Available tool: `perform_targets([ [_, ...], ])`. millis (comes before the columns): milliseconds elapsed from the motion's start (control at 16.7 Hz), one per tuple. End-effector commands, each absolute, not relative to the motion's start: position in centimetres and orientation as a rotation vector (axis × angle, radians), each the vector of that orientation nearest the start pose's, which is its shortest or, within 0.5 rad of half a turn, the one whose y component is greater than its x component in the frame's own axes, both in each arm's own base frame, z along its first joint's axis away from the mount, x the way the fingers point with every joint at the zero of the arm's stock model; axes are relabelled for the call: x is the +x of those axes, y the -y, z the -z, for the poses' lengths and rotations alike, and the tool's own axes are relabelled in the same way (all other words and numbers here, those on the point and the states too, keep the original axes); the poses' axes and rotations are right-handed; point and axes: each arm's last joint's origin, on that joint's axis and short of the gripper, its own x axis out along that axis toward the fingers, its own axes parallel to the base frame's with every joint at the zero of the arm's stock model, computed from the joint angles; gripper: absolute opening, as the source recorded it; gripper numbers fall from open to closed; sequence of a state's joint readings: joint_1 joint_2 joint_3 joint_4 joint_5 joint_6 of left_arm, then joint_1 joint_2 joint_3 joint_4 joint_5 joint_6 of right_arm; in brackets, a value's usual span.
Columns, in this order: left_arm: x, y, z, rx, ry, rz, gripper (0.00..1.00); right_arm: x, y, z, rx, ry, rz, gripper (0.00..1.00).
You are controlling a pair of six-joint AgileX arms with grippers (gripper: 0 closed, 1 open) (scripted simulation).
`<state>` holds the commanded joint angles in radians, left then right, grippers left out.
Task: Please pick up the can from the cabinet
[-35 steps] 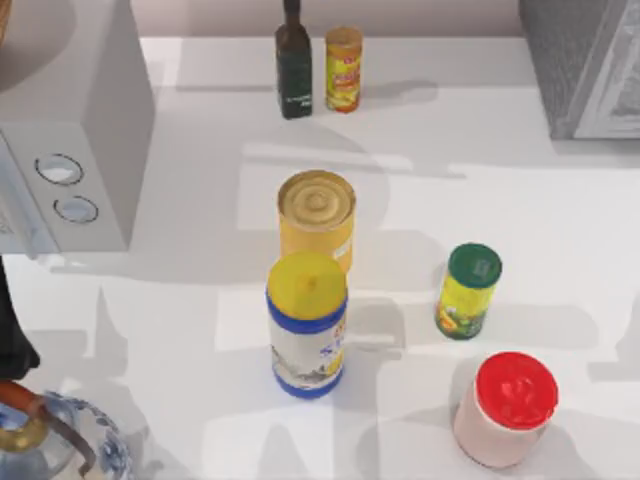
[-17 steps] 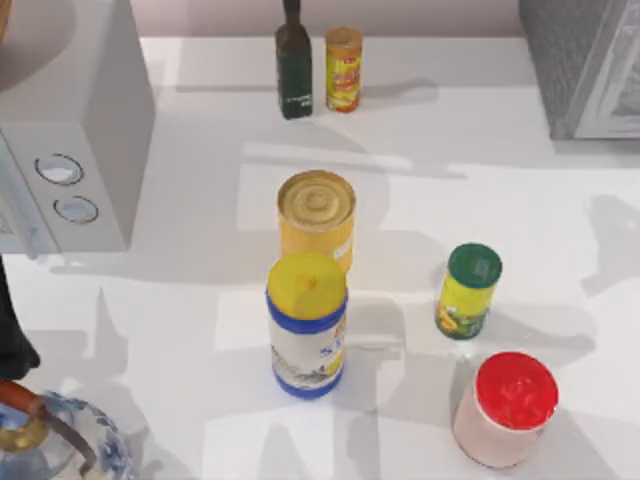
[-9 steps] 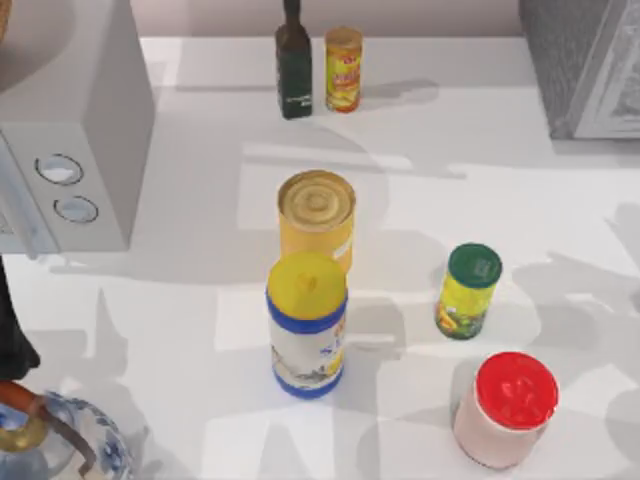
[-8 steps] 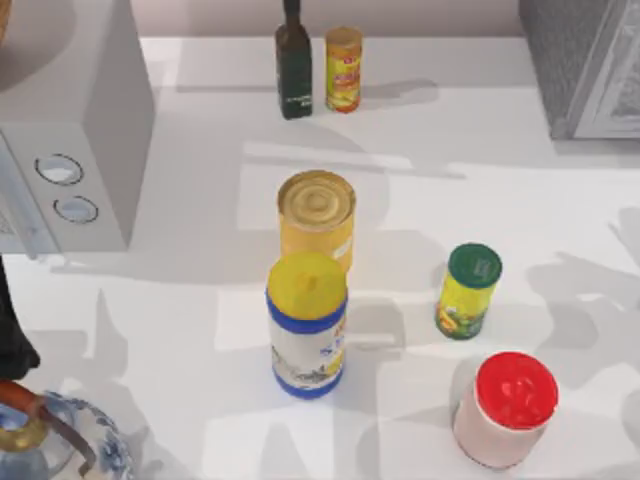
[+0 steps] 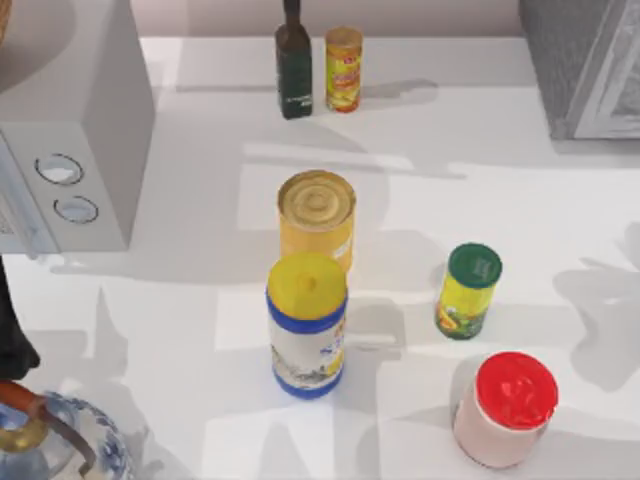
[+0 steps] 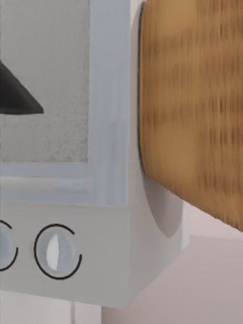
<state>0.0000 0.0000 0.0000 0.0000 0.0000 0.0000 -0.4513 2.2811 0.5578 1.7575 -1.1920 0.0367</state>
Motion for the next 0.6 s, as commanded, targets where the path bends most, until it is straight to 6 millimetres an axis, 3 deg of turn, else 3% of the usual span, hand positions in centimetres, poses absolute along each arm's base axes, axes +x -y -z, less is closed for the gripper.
perform_targets([
  [600, 10.6, 0.1, -16.0, 0.0, 0.0, 0.0, 1.0, 29.8, 8.5, -4.4, 0.001, 0.001, -0.767, 0.0],
])
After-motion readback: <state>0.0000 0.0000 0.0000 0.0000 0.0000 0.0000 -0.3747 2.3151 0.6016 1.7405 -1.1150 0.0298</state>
